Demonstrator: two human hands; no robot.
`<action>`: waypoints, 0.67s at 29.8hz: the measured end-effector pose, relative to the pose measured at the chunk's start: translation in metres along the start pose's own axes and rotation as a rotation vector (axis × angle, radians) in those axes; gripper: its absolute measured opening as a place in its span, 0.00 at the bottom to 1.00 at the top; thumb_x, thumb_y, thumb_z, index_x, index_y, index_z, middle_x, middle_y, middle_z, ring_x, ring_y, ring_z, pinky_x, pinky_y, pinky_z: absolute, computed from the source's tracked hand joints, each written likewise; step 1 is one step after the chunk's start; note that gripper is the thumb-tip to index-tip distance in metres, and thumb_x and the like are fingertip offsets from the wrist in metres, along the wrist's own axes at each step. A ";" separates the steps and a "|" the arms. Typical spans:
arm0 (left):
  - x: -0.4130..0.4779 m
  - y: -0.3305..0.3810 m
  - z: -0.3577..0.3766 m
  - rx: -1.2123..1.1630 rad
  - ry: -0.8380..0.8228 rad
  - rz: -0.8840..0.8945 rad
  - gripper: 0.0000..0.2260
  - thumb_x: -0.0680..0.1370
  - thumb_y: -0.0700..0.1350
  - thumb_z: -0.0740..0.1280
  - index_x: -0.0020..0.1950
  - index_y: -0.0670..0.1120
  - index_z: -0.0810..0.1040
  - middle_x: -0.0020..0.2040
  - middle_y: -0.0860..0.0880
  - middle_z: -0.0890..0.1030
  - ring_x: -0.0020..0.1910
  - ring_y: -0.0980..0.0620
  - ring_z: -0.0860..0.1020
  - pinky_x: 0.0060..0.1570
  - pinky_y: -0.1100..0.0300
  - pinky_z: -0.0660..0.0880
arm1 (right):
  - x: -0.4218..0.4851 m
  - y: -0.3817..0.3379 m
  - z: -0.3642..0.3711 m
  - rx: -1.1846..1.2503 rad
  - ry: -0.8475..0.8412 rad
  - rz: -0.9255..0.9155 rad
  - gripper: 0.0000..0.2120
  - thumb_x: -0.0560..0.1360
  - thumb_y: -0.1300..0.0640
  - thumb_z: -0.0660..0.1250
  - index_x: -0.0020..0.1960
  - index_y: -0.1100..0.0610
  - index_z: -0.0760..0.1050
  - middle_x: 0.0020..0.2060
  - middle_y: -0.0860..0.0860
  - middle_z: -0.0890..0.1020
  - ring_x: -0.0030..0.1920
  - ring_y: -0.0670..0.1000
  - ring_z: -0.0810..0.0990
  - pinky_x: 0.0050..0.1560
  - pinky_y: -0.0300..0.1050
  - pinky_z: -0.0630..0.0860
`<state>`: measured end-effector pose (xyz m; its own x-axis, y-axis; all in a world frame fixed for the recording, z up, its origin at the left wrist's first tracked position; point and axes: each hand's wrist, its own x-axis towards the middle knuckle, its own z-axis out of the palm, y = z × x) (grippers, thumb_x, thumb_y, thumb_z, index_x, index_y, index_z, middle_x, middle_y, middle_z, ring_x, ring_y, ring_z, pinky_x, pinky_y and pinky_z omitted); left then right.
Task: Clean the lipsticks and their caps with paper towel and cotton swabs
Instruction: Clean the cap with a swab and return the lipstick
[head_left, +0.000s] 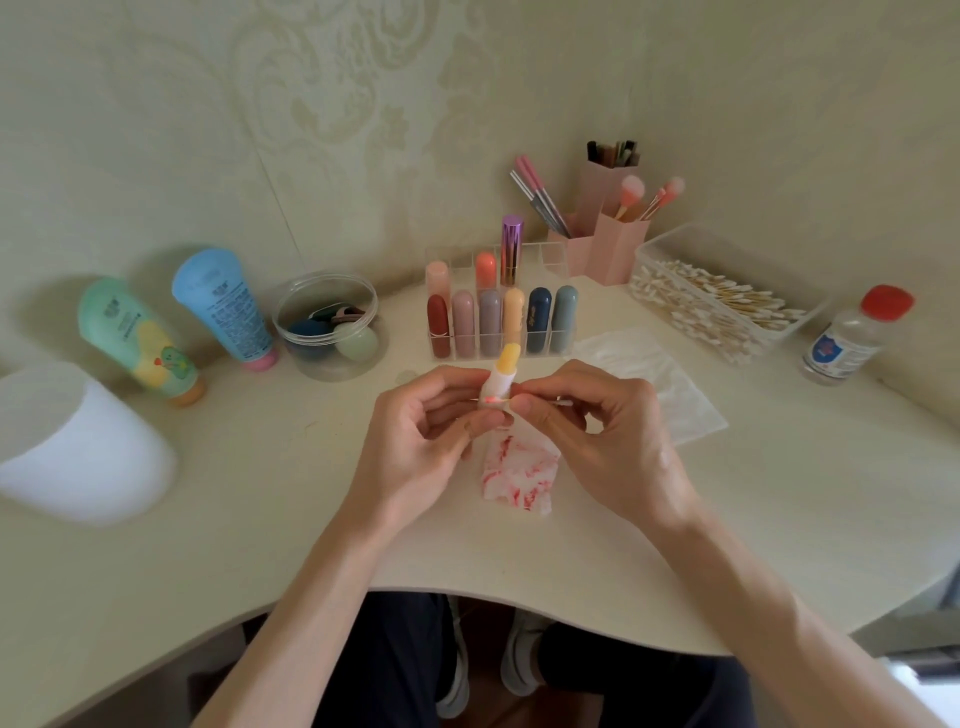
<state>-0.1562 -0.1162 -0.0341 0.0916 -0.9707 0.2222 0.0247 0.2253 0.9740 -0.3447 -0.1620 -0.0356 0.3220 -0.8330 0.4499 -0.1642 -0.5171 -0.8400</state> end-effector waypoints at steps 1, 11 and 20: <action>0.000 0.000 0.000 0.014 -0.024 0.003 0.14 0.74 0.40 0.74 0.59 0.43 0.83 0.50 0.47 0.88 0.48 0.49 0.87 0.43 0.68 0.77 | 0.000 0.000 -0.001 0.004 0.002 0.006 0.08 0.76 0.54 0.75 0.53 0.55 0.89 0.35 0.43 0.81 0.34 0.47 0.72 0.39 0.36 0.68; 0.001 -0.004 -0.002 0.128 0.015 0.000 0.16 0.73 0.43 0.77 0.60 0.44 0.84 0.51 0.47 0.87 0.47 0.48 0.86 0.46 0.56 0.81 | -0.001 -0.002 0.002 0.001 -0.019 0.014 0.06 0.77 0.56 0.75 0.51 0.55 0.89 0.36 0.45 0.82 0.34 0.48 0.72 0.38 0.37 0.68; 0.001 0.001 0.000 -0.029 0.049 -0.039 0.15 0.69 0.41 0.77 0.55 0.45 0.82 0.47 0.44 0.88 0.43 0.46 0.87 0.36 0.61 0.80 | 0.000 0.000 -0.001 -0.002 -0.001 0.011 0.05 0.77 0.58 0.76 0.51 0.57 0.88 0.36 0.48 0.82 0.35 0.48 0.73 0.39 0.38 0.69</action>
<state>-0.1566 -0.1167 -0.0330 0.1386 -0.9738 0.1805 0.0581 0.1900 0.9801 -0.3456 -0.1618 -0.0353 0.3213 -0.8384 0.4403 -0.1700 -0.5085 -0.8441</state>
